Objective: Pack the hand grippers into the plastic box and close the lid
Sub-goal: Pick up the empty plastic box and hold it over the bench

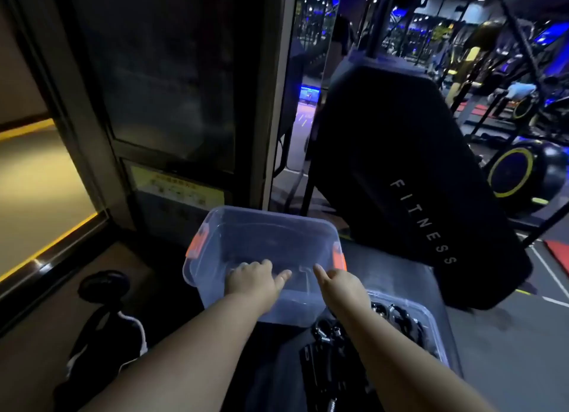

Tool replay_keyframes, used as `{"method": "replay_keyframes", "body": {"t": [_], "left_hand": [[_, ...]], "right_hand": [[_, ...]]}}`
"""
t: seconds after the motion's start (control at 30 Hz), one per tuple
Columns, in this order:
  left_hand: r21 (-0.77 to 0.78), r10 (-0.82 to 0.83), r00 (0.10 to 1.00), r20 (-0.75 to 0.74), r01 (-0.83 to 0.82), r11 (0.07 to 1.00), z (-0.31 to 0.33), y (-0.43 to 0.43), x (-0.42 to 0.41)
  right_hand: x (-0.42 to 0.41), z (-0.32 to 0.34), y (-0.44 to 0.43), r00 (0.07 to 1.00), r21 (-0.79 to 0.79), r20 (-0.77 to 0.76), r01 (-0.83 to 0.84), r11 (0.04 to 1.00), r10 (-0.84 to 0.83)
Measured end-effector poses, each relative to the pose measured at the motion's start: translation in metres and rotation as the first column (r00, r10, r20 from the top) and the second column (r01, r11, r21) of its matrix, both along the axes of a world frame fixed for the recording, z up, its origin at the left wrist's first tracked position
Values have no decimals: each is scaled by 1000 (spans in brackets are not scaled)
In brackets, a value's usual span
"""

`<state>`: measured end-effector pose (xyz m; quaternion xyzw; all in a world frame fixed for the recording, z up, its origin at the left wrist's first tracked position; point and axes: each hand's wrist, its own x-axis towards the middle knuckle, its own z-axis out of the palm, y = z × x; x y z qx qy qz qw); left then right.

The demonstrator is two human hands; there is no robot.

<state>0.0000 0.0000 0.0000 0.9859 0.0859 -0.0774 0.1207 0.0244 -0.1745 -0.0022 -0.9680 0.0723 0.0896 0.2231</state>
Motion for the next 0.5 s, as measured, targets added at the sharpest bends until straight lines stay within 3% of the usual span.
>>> {"method": "replay_keyframes", "body": {"t": [0.1, 0.33, 0.5], "left_hand": [[63, -29, 1000, 0, 29, 998, -23, 2, 3], [86, -77, 992, 103, 68, 994, -76, 8, 17], [85, -159, 979, 128, 149, 985, -108, 6, 26]], "right_hand": [[4, -20, 1, 997, -101, 72, 2, 995, 5], [15, -76, 4, 987, -129, 137, 97, 987, -79], [17, -107, 3, 967, -203, 252, 79, 976, -26]]}}
